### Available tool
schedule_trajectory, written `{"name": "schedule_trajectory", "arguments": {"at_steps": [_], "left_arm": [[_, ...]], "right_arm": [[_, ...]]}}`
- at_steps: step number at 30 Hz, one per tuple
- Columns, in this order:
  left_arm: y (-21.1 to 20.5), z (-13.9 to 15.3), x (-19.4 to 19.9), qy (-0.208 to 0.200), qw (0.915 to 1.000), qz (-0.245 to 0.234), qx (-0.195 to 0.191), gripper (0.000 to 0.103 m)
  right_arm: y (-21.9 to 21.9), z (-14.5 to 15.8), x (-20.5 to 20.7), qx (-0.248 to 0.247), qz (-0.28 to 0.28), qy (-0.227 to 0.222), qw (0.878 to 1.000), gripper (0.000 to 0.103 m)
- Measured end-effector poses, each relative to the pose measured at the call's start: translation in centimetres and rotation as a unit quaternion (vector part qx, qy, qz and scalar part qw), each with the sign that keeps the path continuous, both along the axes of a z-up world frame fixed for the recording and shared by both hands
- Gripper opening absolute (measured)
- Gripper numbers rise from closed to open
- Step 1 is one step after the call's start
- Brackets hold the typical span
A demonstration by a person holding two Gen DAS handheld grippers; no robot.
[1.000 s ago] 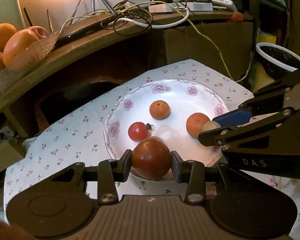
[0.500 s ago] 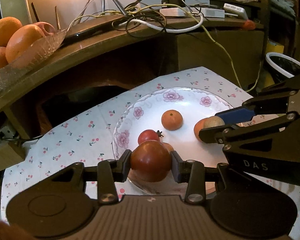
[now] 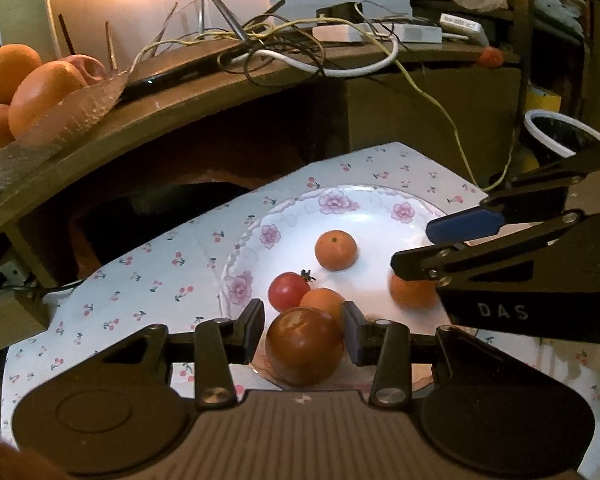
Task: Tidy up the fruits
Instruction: 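Open the left tool to drop the dark red tomato while the right tool releases the kiwi, then move the left tool to a tan kiwi while the right tool approaches the red tomato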
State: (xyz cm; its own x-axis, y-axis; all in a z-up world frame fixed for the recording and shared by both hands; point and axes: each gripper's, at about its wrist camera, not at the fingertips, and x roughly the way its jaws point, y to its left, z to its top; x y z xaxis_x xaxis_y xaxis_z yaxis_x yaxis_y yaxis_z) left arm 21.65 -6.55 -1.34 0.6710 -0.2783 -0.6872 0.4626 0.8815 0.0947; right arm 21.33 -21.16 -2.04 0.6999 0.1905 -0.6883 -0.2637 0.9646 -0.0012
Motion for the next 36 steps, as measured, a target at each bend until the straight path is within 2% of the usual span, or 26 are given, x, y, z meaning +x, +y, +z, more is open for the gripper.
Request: {"name": "schedule_trajectory", "arguments": {"at_steps": [11,23,31,36], "left_arm": [[1.8,2.2,-0.5,-0.021,0.9993,0.028,-0.014,0.046],[4.5,3.7,-4.3,-0.019,0.9982,0.056,-0.003,0.046],[7.3,3.3,-7.2,-0.006,0.9970,0.078,0.003,0.046],[9.1,3.0,-8.5,-0.001,0.9965,0.083,0.007,0.046]], "right_arm": [[-1.0,0.9,-0.2,0.014,-0.017,-0.010,1.000,0.033],[-0.5,2.4,-2.3,0.028,0.002,-0.017,0.999,0.034],[0.5,2.8,-5.1,0.034,0.027,-0.003,0.999,0.037],[1.4,2.5,-6.7,0.045,0.031,0.021,0.998,0.037]]}}
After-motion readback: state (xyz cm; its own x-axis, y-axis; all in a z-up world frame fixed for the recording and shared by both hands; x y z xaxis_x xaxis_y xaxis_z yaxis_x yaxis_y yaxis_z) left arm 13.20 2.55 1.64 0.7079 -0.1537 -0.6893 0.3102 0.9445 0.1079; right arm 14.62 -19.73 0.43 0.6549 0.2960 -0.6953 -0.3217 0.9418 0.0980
